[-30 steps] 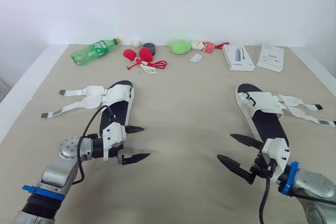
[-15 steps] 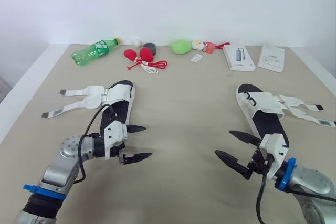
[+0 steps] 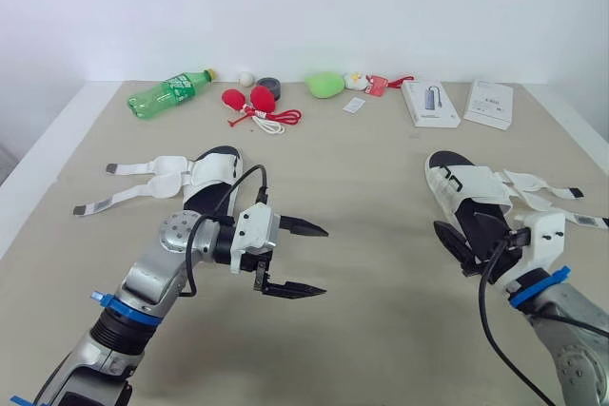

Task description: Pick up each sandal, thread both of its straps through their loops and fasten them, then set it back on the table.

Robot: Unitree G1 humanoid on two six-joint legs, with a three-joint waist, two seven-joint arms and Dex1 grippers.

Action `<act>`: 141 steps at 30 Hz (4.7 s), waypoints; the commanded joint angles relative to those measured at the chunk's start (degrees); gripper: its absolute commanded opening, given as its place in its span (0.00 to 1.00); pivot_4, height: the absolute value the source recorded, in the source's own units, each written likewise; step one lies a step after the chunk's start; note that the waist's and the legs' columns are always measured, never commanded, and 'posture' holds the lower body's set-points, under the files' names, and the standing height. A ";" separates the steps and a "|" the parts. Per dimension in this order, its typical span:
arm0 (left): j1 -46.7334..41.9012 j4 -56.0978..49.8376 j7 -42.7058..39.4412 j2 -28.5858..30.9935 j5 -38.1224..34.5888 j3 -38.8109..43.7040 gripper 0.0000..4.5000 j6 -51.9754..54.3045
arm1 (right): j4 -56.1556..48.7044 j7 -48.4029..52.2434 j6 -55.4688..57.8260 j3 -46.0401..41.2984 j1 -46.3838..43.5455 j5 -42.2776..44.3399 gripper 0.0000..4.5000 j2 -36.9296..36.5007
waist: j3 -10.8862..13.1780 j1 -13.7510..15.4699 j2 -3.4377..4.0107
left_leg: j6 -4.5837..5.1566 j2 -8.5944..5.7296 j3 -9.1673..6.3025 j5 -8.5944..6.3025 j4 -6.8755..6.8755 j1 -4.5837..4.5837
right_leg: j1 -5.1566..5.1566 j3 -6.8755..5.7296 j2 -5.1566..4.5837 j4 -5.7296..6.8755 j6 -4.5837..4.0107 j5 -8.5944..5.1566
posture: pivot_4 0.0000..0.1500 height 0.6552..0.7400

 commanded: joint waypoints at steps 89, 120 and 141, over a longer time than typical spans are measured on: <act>1.30 2.30 1.09 4.32 2.41 4.09 1.00 0.89 | 18.66 62.54 -30.30 31.49 -26.78 -11.07 0.01 -14.70 | 1.07 -0.14 0.17 | -0.01 0.48 0.12 0.00 0.12 -0.01 | -0.13 0.09 0.39 -0.02 -0.53 0.35 | 1.00 1.00; -2.89 9.70 -3.19 3.53 7.80 0.20 0.01 -4.56 | 20.56 33.82 27.43 18.81 -40.61 10.97 0.81 -15.00 | 1.08 -0.15 0.15 | -0.32 0.57 0.11 0.21 0.12 -0.04 | -0.19 0.11 0.50 -0.02 -0.39 0.49 | 1.00 1.00; -3.41 10.81 -2.78 3.53 9.41 0.54 0.01 -7.72 | 63.02 22.30 39.15 20.47 -68.16 -0.50 0.81 1.86 | 1.05 -0.40 0.20 | -0.14 0.59 0.48 0.25 0.15 -0.86 | -1.15 0.39 0.63 0.02 -0.69 1.00 | 1.00 1.00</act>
